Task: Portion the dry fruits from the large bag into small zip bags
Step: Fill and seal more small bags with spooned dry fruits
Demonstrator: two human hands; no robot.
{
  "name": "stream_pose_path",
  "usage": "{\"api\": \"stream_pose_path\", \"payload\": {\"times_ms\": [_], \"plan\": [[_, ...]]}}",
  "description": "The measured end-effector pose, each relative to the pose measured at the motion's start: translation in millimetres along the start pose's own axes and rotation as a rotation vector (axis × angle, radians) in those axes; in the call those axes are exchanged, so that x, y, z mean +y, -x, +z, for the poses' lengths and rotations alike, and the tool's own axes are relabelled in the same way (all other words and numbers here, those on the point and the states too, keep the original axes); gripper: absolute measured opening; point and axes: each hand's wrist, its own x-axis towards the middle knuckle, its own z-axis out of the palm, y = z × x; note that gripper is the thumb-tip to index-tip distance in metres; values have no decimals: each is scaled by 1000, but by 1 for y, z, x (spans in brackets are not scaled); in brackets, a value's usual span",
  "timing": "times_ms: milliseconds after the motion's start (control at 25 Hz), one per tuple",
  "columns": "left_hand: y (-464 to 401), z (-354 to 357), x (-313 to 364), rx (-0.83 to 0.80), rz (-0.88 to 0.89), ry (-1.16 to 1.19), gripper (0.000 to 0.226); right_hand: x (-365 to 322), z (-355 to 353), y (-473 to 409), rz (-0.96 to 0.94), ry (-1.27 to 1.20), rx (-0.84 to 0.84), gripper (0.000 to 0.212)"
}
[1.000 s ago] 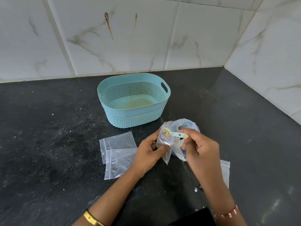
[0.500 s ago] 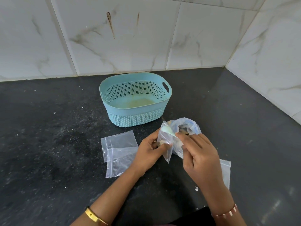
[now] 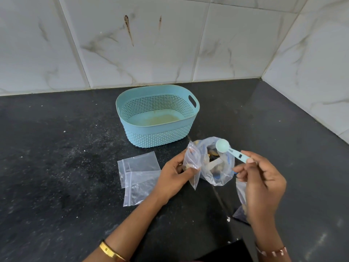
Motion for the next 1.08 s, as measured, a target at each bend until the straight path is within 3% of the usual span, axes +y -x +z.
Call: {"api": "stream_pose_path", "payload": {"times_ms": [160,360,520,640,720,880,1080], "plan": [[0,1,1,-9,-1,-7,42,20,-8,-1,254,100,-77,32],[3,2,2,-33,15,-19,48,25,14,-3,338,169,-110,17],[5,2,3,-12,36,-117,58,32,24,-7,174,554,-172,7],[11,3,7,18,78,-200,58,32,20,-4,-27,859,-207,17],[16,5,10,74,108,-209,54,23,15,-3,-66,797,-214,21],[22,10,17,184,155,-188,47,-14,10,9,48,349,-477,10],[27,11,20,170,145,-226,59,-14,12,17,-189,438,-379,4]]}}
